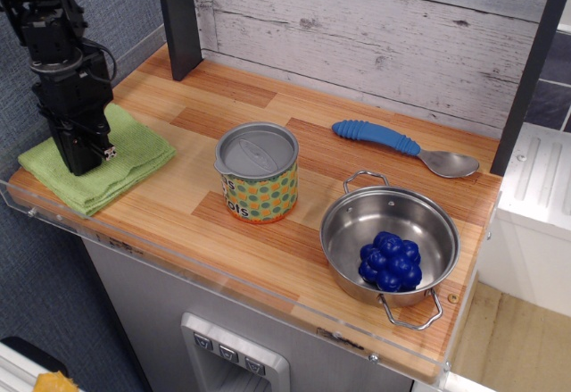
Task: Move green cloth to right above can
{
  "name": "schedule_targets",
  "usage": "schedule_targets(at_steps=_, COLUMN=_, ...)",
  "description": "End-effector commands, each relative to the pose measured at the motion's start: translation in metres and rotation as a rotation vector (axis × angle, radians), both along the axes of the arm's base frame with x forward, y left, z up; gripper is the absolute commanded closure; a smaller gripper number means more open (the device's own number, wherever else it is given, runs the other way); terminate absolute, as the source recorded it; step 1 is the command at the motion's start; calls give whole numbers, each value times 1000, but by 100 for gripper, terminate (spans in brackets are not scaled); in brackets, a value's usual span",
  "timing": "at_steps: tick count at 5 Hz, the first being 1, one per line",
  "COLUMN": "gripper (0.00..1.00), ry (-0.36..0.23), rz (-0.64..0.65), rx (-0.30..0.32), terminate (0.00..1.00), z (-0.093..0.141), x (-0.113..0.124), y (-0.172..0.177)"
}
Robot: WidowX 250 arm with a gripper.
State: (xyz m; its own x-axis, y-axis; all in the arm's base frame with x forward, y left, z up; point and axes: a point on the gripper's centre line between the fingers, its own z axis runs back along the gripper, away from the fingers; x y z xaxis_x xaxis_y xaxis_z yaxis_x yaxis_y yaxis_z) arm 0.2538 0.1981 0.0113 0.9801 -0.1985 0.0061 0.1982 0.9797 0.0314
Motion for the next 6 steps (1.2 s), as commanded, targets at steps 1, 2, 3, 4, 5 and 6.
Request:
schedule_targets(at_steps=1, gripper=100, ry=-68, rz=-49, rx=-9, terminate=0, z=2, x=16, y=-13)
schedule_targets(at_steps=2, gripper=100, ry=-93, rz=-44, rx=-4, terminate=0, z=2, x=25, y=-21)
schedule_targets(at_steps=3, gripper=100, ry=-102, rz=-59, rx=-26, terminate=0, z=1, x=38, y=-32)
schedule_targets(at_steps=4, gripper=100, ry=-145, rz=-89, rx=-68, terminate=0, z=-2, x=54, y=-42)
schedule_targets(at_steps=5, gripper=100, ry=-151, rz=-104, rx=-81, terminate=0, z=-2, x=66, y=-53)
schedule_targets(at_steps=6, gripper=100, ry=-156, rz=-104, rx=-88, terminate=0, z=-3, x=78, y=-66)
